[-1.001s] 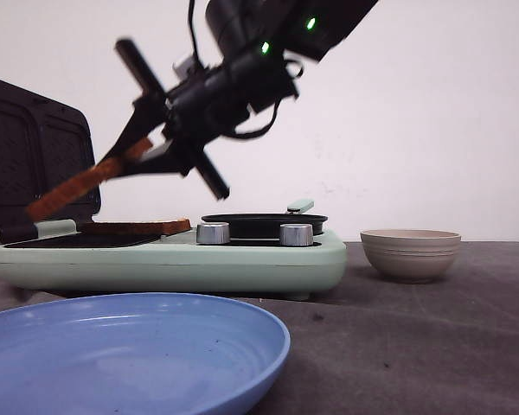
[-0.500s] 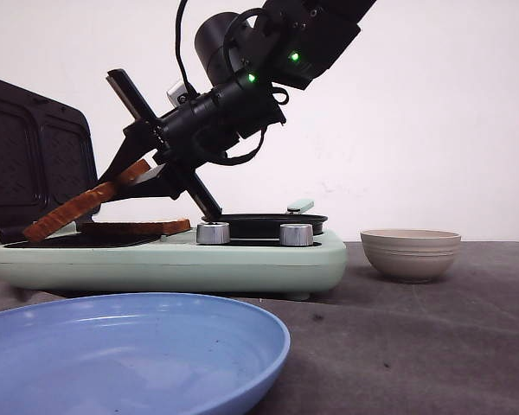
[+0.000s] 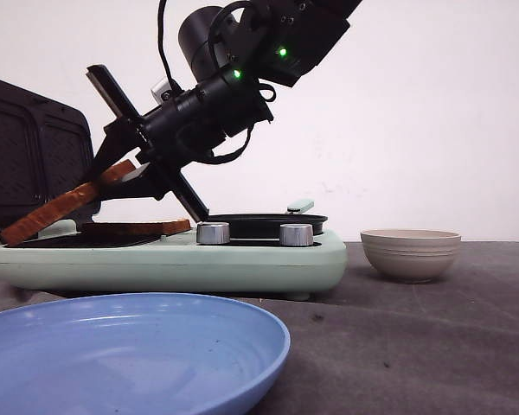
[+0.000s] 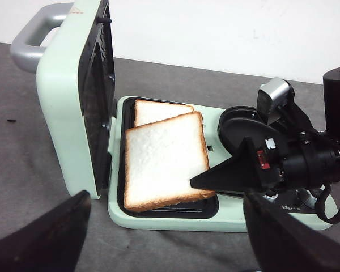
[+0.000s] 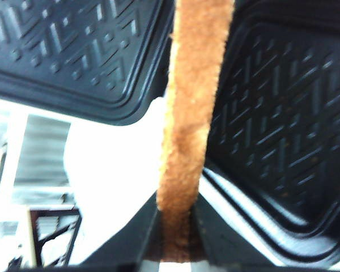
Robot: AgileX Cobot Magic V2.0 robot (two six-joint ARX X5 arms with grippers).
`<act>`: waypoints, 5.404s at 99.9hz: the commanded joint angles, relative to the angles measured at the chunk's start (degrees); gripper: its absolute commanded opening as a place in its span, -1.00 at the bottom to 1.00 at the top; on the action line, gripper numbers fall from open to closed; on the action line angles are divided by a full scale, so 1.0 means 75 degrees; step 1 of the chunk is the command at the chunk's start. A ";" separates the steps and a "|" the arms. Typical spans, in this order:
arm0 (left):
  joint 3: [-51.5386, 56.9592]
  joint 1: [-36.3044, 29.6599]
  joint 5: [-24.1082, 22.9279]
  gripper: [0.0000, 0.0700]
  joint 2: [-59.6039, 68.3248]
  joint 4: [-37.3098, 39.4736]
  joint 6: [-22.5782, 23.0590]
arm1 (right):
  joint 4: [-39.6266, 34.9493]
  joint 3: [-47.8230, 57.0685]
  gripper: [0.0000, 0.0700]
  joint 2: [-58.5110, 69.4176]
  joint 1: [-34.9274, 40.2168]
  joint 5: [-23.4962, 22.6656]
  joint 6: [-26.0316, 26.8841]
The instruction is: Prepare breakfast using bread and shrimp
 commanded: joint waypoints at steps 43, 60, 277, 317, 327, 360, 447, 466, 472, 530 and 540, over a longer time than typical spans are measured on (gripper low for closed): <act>0.0026 -0.0009 0.0006 0.35 0.0006 0.0114 -0.0023 | 0.0012 0.0187 -0.17 0.0248 0.0079 0.0251 -0.0207; 0.0026 -0.0064 -0.0003 0.35 0.0006 0.0117 -0.0020 | -0.0105 0.0189 0.03 0.0221 0.0073 0.0230 -0.0376; 0.0026 -0.0099 -0.0224 0.35 0.0009 0.0175 0.0009 | -0.1988 -0.5578 0.19 -0.8218 -0.1906 0.3829 -0.5173; 0.0026 -0.0099 -0.0221 0.35 0.0009 0.0152 0.0012 | -0.2098 -0.7930 0.18 -1.0803 -0.1906 0.4179 -0.4640; 0.0029 -0.0099 -0.0221 0.35 0.0006 0.0114 0.0012 | -0.2381 -0.8174 0.18 -1.1098 -0.1906 0.4383 -0.4538; 0.0029 -0.0099 -0.0216 0.35 0.0006 0.0052 -0.0041 | -0.2495 -0.8358 0.18 -1.1334 -0.1906 0.4371 -0.4450; 0.1437 0.1574 0.1341 0.33 0.2040 0.0734 -0.3060 | -0.2503 -0.8358 0.18 -1.1328 -0.1906 0.4368 -0.4371; 0.2119 0.2722 0.2241 0.33 0.2900 0.1075 -0.3611 | -0.2503 -0.8358 0.18 -1.1328 -0.1906 0.4366 -0.4371; 0.2247 0.2964 0.2425 0.33 0.3165 0.1338 -0.3914 | -0.2503 -0.8358 0.18 -1.1328 -0.1906 0.4368 -0.4371; 0.2696 0.3267 0.3217 0.33 0.5610 0.2363 -0.4132 | -0.2500 -0.8358 0.18 -1.1328 -0.1906 0.4366 -0.4374; 0.2696 0.3264 0.3337 0.33 0.5907 0.2669 -0.4232 | -0.2498 -0.8358 0.18 -1.1328 -0.1906 0.4366 -0.4374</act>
